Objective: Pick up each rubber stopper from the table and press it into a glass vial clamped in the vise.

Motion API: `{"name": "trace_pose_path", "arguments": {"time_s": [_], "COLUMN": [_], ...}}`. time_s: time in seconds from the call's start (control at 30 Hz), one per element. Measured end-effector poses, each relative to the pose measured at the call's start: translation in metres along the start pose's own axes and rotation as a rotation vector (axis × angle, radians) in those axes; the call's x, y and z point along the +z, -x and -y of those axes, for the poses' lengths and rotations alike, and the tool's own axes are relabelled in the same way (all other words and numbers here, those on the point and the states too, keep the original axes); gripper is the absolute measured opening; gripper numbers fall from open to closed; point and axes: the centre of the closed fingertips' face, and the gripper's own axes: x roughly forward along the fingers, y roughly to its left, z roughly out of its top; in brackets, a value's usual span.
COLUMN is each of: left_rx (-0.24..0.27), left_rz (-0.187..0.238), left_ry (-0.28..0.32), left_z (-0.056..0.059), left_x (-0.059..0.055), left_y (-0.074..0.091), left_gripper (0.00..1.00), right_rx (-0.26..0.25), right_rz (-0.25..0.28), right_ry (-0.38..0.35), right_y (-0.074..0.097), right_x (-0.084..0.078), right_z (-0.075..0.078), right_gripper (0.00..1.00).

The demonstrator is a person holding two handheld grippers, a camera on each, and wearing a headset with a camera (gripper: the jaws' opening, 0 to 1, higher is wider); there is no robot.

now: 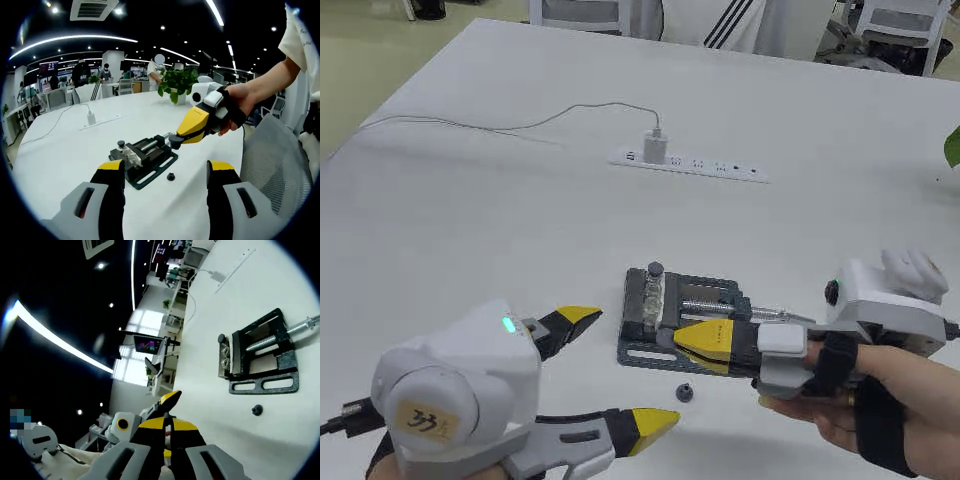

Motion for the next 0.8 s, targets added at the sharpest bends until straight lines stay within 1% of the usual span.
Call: {"name": "trace_pose_path", "arguments": {"time_s": [0.03,0.07,0.1,0.13,0.17,0.2,0.3,0.37,0.4,0.43,0.5,0.57,0.6,0.63,0.8], "left_rx": [-0.003,-0.007,-0.011,-0.016,-0.022,-0.029,-0.056,-0.076,-0.091,-0.096,-0.118,-0.127,-0.134,-0.137,-0.156], "left_rz": [0.005,0.009,0.012,0.014,0.02,0.021,0.025,0.025,0.027,0.028,0.042,0.036,0.033,0.035,0.033], "left_ry": [0.004,0.01,0.013,0.016,0.019,0.022,0.03,0.035,0.04,0.044,0.05,0.051,0.041,0.034,0.043], "left_z": [0.001,0.001,0.002,0.003,0.004,0.005,0.009,0.013,0.016,0.017,0.022,0.025,0.027,0.028,0.033], "left_x": [0.001,0.002,0.003,0.003,0.004,0.005,0.005,0.005,0.005,0.005,0.008,0.007,0.007,0.008,0.008], "left_y": [0.0,-0.001,-0.001,-0.001,-0.001,-0.001,-0.002,-0.003,-0.003,-0.003,-0.004,-0.005,-0.005,-0.005,-0.006], "left_gripper": [0.63,0.62,0.6,0.58,0.55,0.52,0.42,0.36,0.34,0.32,0.27,0.21,0.19,0.18,0.12], "right_rx": [0.011,0.028,0.027,0.015,-0.004,0.0,0.003,0.009,0.009,0.01,0.011,0.008,0.005,0.004,0.007], "right_rz": [0.0,0.013,0.025,0.023,0.029,0.029,0.04,0.048,0.045,0.043,0.036,0.029,0.027,0.026,0.022], "right_ry": [-0.04,-0.056,-0.073,-0.078,-0.102,-0.102,-0.17,-0.166,-0.166,-0.167,-0.175,-0.17,-0.167,-0.167,-0.175], "right_y": [0.002,0.004,0.005,0.007,0.009,0.01,0.013,0.014,0.014,0.014,0.014,0.014,0.014,0.014,0.015], "right_x": [0.0,0.001,0.002,0.001,0.0,-0.001,-0.002,-0.003,-0.003,-0.004,-0.007,-0.009,-0.01,-0.011,-0.013], "right_z": [0.0,0.0,0.002,0.006,0.009,0.01,0.011,0.012,0.012,0.012,0.012,0.012,0.013,0.013,0.015], "right_gripper": [0.0,0.0,0.0,0.0,0.0,0.0,0.0,0.0,0.0,0.0,0.0,0.0,0.0,0.0,0.0]}}
